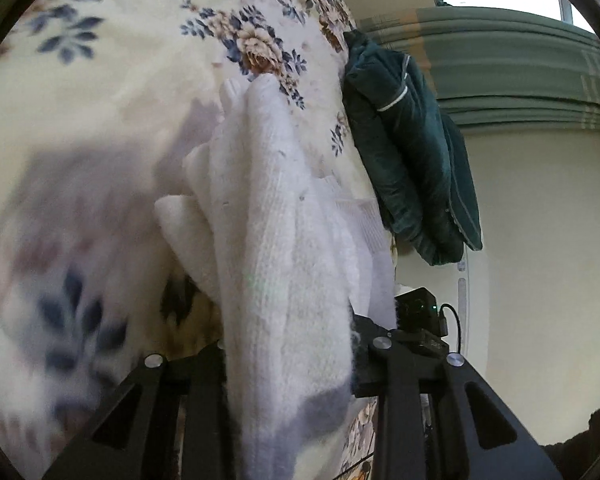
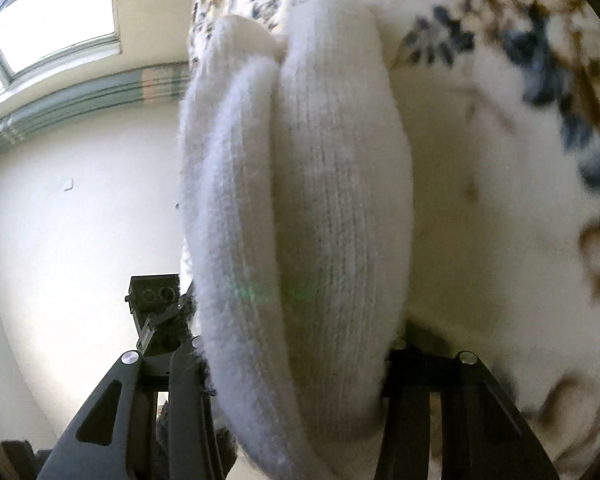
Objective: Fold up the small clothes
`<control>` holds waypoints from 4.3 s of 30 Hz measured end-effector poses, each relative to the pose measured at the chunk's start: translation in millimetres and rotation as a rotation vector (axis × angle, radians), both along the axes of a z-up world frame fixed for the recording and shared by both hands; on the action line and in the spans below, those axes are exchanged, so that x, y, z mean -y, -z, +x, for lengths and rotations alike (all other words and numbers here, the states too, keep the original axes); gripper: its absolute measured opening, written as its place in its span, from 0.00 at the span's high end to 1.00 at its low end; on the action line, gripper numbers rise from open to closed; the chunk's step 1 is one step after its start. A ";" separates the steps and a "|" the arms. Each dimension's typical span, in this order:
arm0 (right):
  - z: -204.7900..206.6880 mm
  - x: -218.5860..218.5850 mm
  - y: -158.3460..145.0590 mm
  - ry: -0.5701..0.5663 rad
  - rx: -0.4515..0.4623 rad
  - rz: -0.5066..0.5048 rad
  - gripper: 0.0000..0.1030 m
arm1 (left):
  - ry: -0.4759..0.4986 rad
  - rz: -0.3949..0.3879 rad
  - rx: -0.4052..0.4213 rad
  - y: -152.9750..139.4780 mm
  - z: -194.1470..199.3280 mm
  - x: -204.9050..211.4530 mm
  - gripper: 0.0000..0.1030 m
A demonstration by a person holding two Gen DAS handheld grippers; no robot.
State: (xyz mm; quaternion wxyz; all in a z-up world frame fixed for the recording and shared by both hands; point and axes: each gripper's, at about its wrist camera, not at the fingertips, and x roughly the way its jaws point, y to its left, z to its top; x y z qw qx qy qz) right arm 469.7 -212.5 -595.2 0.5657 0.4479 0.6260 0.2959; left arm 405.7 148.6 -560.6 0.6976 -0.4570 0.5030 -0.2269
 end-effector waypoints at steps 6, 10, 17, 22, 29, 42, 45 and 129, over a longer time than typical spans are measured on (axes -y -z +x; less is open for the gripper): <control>-85.8 -1.9 -15.1 -0.025 -0.060 0.016 0.55 | -0.002 0.042 -0.084 -3.6 -85.2 3.1 0.74; -148.8 1.5 2.5 -0.024 -0.164 -0.015 0.55 | 0.028 0.102 -0.196 22.5 -145.9 13.7 0.74; -199.8 10.2 35.3 -0.063 -0.281 -0.198 0.42 | 0.099 0.264 -0.345 46.6 -179.6 26.6 0.65; -200.4 20.7 -3.2 -0.153 -0.189 -0.446 0.33 | 0.090 0.553 -0.247 -13.2 -197.7 14.7 0.63; -170.4 20.3 -77.7 -0.165 0.050 -0.792 0.33 | 0.065 0.560 -0.185 -7.0 -154.3 21.1 0.52; -103.5 -55.8 -62.5 -0.187 0.155 -0.851 0.93 | 0.184 0.705 -0.103 11.7 -74.7 62.5 0.34; -99.1 -61.1 -66.3 -0.190 0.178 -0.854 0.93 | 0.180 0.709 -0.112 10.1 -78.6 54.4 0.34; -111.6 -8.1 -44.7 -0.150 -0.048 -0.667 0.46 | 0.045 0.545 -0.259 15.0 -126.4 -16.7 0.50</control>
